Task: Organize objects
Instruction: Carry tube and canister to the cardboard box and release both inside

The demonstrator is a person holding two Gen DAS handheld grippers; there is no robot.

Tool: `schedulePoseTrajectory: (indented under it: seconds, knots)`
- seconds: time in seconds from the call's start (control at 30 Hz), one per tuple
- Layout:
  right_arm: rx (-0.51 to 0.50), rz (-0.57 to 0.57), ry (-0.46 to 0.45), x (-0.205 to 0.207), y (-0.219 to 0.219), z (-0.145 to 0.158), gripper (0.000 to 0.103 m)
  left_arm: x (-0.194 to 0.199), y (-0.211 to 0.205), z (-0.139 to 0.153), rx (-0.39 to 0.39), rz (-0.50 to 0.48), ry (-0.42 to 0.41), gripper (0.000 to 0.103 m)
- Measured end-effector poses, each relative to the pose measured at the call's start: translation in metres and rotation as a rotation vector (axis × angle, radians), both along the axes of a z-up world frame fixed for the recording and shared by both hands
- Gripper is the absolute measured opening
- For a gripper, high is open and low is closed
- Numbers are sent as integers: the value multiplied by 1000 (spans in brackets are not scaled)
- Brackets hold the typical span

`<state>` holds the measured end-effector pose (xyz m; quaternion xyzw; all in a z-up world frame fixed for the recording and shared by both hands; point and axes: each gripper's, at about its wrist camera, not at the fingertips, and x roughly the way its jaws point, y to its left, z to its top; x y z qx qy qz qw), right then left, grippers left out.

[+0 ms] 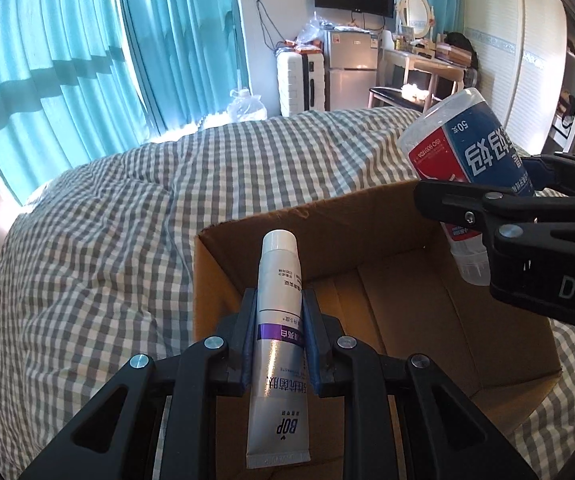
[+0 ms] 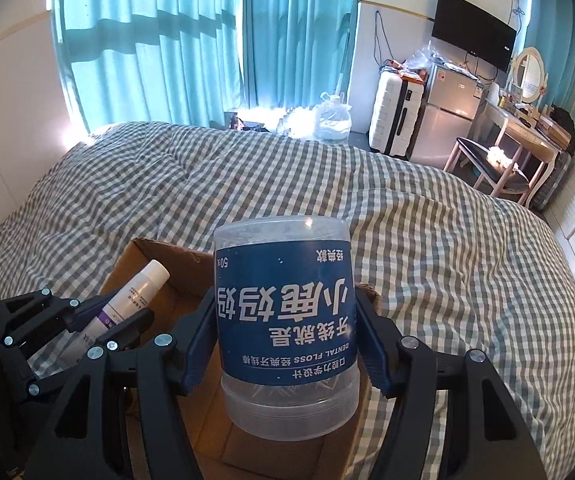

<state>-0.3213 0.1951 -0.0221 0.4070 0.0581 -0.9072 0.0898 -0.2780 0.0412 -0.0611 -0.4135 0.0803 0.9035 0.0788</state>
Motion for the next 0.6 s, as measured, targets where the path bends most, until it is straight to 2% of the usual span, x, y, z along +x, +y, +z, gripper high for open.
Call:
schedulePoseTrajectory:
  seconds: [0.33, 0.6]
  knots:
    - [12, 2, -32, 3, -1, -22, 63, -6, 2, -29, 4, 4, -68, 21]
    - [-10, 3, -48, 6, -3, -28, 63, -7, -1, -28, 20, 8, -71, 23]
